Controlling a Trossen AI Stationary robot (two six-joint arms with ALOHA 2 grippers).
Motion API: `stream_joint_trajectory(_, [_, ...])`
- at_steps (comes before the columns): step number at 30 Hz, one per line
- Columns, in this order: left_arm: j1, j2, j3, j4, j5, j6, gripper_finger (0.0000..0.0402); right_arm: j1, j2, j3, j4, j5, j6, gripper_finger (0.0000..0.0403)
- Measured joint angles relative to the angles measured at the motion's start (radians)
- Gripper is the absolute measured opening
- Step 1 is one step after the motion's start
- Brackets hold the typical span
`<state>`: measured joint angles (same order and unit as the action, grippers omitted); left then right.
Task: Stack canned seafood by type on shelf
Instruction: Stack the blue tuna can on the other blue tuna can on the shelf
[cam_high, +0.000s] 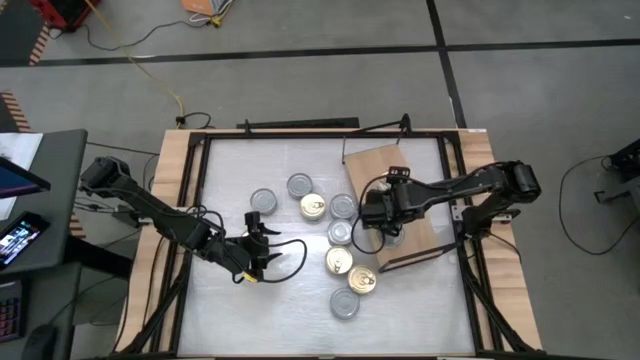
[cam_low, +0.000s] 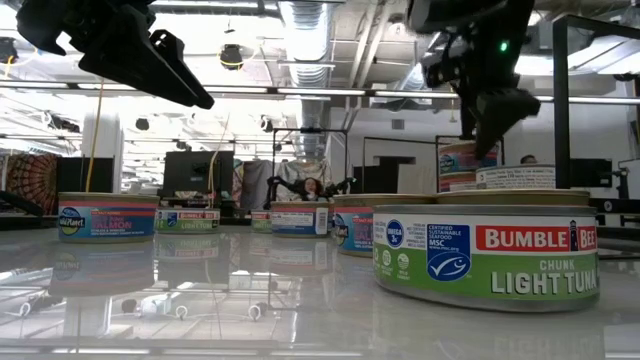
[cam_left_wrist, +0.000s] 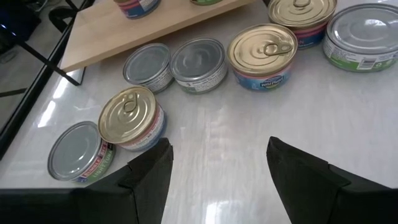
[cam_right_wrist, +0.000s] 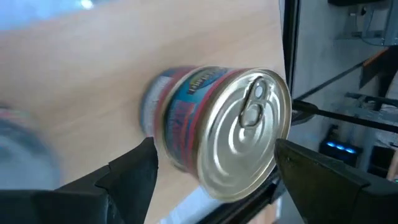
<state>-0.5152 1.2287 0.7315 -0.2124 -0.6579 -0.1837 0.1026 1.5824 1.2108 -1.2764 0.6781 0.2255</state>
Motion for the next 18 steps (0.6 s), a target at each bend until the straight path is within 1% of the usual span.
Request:
stream_joint_trajectory(5, [0.0,0.0,0.0,-0.002,0.0,0.0,0.0249,0.035,-0.055,0.045,0.007,-0.002,0.048,0.0352])
stream_joint_trajectory(11, [0.0,0.0,0.0,-0.002,0.003,-0.002,0.0249,0.045,-0.137,0.045,0.005,-0.002,0.114,0.0352])
stream_joint_trajectory(15, [0.0,0.0,0.0,-0.002,0.007,-0.009,0.0249,0.044,-0.179,0.045,0.01,-0.002,0.127,0.0352])
stream_joint_trajectory(18, [0.0,0.0,0.0,-0.003,0.007,-0.01,0.0249,0.044,-0.209,0.045,0.044,-0.002,0.134,0.0352])
